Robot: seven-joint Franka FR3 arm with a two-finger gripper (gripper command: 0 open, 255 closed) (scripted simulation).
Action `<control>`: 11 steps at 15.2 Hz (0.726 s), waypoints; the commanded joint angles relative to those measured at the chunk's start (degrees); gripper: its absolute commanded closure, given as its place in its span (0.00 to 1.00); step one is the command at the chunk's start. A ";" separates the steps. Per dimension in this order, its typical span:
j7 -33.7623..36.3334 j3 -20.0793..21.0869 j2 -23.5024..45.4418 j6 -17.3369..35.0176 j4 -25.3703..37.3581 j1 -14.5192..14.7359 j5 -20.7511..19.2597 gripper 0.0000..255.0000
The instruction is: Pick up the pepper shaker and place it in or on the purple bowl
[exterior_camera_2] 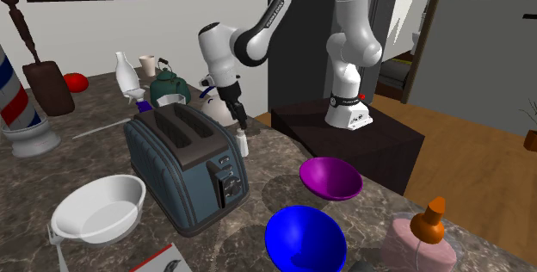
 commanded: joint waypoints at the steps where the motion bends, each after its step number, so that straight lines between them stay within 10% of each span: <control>1: -0.19 0.00 1.30 1.37 -0.08 -0.02 0.01 0.00; 11: -0.32 0.13 3.23 4.76 -1.53 0.08 0.23 0.00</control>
